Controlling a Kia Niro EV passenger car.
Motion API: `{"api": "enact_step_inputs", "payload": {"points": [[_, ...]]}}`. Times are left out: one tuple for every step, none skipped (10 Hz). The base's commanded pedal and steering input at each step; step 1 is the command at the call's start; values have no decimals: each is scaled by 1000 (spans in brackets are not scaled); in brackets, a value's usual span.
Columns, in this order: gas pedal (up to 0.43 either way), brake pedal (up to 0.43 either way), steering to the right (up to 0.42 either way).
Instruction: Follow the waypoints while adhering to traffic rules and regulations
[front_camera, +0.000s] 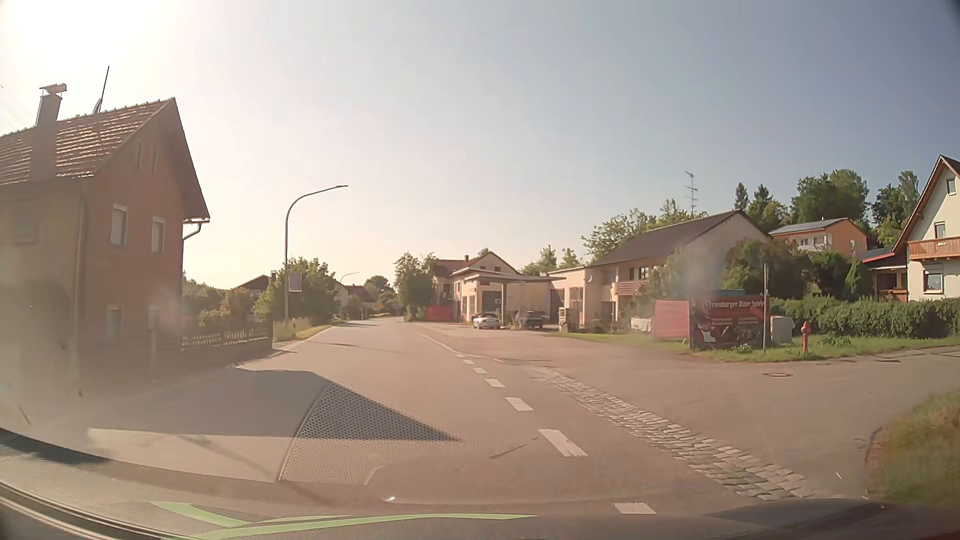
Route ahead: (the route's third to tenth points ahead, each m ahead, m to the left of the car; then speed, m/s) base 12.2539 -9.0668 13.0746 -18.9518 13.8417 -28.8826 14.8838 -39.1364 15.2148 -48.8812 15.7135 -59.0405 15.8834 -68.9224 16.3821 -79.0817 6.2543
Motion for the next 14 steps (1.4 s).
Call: {"api": "enact_step_inputs", "payload": {"points": [[0,256,193],[0,250,225],[0,244,257],[0,232,288],[0,220,320],[0,213,345],[0,201,364],[0,183,397],[0,146,431],[0,73,449],[0,0,458],[0,0,462],[0,0,467],[0,0,468]]}}
